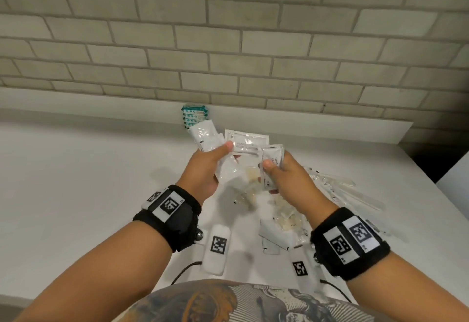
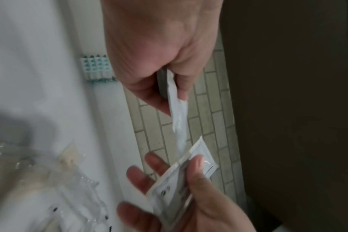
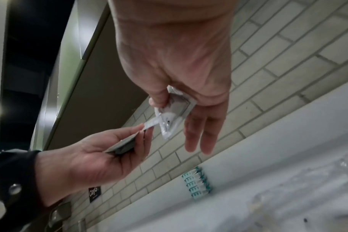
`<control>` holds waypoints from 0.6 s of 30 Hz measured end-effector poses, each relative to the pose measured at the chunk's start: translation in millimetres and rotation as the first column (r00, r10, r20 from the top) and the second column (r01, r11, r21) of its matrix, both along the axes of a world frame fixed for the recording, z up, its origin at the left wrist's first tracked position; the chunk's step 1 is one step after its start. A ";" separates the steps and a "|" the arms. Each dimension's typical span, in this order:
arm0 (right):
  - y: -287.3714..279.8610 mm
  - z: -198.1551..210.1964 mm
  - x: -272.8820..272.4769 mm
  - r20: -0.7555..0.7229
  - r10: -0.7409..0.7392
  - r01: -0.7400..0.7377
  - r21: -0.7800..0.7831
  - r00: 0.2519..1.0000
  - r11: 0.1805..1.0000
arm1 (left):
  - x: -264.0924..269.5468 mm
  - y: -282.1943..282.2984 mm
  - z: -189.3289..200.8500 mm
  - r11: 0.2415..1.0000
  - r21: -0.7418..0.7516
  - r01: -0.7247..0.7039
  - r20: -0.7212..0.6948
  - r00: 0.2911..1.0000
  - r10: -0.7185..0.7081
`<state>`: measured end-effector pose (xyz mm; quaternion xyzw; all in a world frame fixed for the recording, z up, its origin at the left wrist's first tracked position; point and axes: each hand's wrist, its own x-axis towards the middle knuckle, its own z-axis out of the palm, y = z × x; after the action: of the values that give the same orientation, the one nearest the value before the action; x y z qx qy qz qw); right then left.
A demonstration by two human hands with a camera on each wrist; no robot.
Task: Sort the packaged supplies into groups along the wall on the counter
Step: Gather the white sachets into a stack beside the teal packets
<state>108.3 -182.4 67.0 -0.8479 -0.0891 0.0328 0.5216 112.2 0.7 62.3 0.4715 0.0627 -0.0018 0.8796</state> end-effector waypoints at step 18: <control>11.5 15.9 17.0 -0.002 -0.082 0.072 0.495 0.997 0.866 | -16.4 -24.3 -9.7 0.873 0.297 0.386 0.008 0.914 -0.407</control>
<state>125.2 -170.9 83.0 -0.6895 -0.0656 -0.0197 0.7211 95.9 -23.6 52.6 0.5977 -0.0666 -0.1563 0.7835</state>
